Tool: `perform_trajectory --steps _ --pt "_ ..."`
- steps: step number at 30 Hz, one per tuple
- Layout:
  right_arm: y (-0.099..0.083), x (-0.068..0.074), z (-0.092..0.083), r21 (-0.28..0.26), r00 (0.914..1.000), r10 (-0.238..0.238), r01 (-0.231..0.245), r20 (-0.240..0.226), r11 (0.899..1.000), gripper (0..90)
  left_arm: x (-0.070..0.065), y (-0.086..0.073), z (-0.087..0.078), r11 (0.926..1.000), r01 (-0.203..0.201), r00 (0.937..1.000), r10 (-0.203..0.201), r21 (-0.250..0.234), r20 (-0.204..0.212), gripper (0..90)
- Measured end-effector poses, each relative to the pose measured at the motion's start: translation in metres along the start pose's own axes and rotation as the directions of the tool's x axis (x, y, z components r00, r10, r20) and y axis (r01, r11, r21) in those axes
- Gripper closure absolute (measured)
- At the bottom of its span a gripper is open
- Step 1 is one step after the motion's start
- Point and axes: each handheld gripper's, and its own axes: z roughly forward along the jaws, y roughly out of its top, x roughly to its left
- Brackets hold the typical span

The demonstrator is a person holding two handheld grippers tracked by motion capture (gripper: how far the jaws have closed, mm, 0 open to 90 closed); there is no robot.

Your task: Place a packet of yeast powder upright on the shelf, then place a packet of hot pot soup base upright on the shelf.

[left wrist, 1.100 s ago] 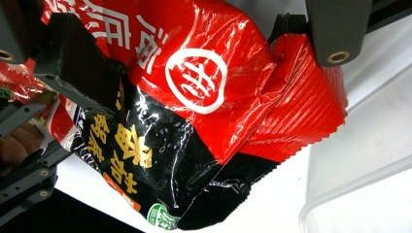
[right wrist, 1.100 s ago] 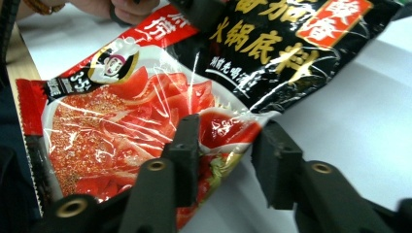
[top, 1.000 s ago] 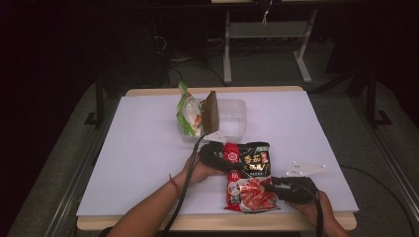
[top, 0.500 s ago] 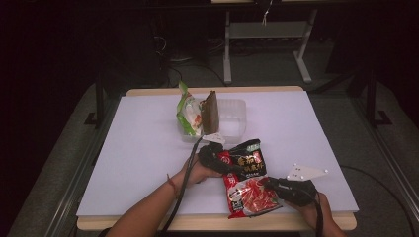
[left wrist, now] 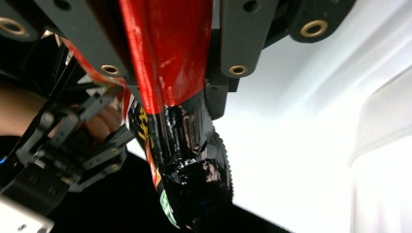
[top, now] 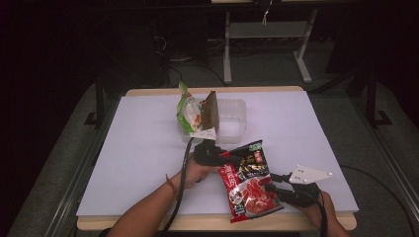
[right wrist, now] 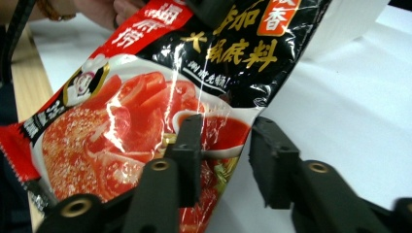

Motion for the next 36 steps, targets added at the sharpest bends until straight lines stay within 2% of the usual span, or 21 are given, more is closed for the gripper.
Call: perform_trajectory --steps 1,3,5,8,9,13,15,17,19,22,26,27,30,33,34,36 --pt "0.0 0.0 -0.001 -0.002 1.0 -0.005 0.005 0.007 1.0 49.0 -0.003 0.002 -0.001 0.9999 -0.01 0.9999 0.01 -0.006 -0.009 74.5" --pt "0.0 -0.002 -0.003 -0.007 1.0 -0.005 0.005 -0.001 1.0 45.1 -0.011 0.005 -0.005 0.9987 -0.034 0.9991 0.033 -0.039 -0.025 75.6" --pt "0.001 -0.005 -0.006 -0.006 0.9999 -0.011 0.011 -0.001 1.0 41.1 -0.02 0.009 -0.011 0.9946 -0.066 0.9944 0.059 -0.08 -0.088 76.3" --pt "0.001 -0.011 -0.014 -0.026 0.9998 -0.002 0.003 0.018 1.0 40.8 -0.031 0.015 -0.023 0.9859 -0.108 0.9855 0.089 -0.128 -0.144 77.2" --pt "0.001 -0.013 -0.017 -0.026 0.9997 -0.003 0.003 0.022 1.0 40.8 -0.032 0.016 -0.027 0.9838 -0.11 0.9843 0.088 -0.141 -0.153 77.3" --pt "-0.001 -0.024 -0.022 -0.018 0.9974 0.03 -0.029 0.065 0.999 41.8 -0.037 0.019 -0.038 0.9791 -0.146 0.9725 0.115 -0.142 -0.202 77.3" --pt "-0.002 -0.026 -0.016 0.022 0.9953 0.034 -0.036 0.09 0.999 41.1 -0.039 0.021 -0.042 0.9772 -0.159 0.9658 0.124 -0.141 -0.228 77.2" --pt "-0.002 -0.026 -0.014 0.032 0.995 0.03 -0.033 0.096 0.999 41.0 -0.041 0.022 -0.045 0.9735 -0.179 0.9552 0.137 -0.142 -0.262 77.1" --pt "-0.003 -0.026 -0.009 0.076 0.9942 0.026 -0.034 0.105 0.997 39.9 -0.042 0.023 -0.047 0.9708 -0.189 0.9501 0.142 -0.148 -0.278 77.0" --pt "-0.004 -0.025 -0.006 0.108 0.9946 0.021 -0.032 0.101 0.994 37.7 -0.043 0.023 -0.049 0.9687 -0.194 0.9482 0.144 -0.155 -0.283 76.8" --pt "-0.004 -0.026 -0.005 0.101 0.9934 0.032 -0.044 0.11 0.994 37.6 -0.044 0.023 -0.049 0.9677 -0.199 0.9466 0.149 -0.154 -0.286 76.9" --pt "-0.005 -0.027 -0.005 0.1 0.9932 0.038 -0.049 0.11 0.994 37.5 -0.045 0.024 -0.049 0.9666 -0.207 0.9436 0.157 -0.151 -0.292 77.0" --pt "-0.006 -0.028 -0.004 0.108 0.9927 0.043 -0.055 0.113 0.993 36.7 -0.052 0.024 -0.049 0.9565 -0.247 0.9325 0.19 -0.156 -0.307 77.4" --pt "-0.007 -0.028 -0.004 0.107 0.9926 0.046 -0.058 0.112 0.993 36.8 -0.055 0.025 -0.049 0.9479 -0.258 0.9316 0.192 -0.187 -0.308 77.2" --pt "-0.007 -0.028 -0.004 0.108 0.9927 0.045 -0.057 0.112 0.992 36.8 -0.055 0.025 -0.05 0.9479 -0.254 0.9333 0.188 -0.192 -0.306 77.2" --pt "-0.008 -0.028 -0.004 0.104 0.9926 0.048 -0.06 0.112 0.993 36.8 -0.055 0.025 -0.05 0.9448 -0.26 0.9296 0.189 -0.199 -0.316 77.3"
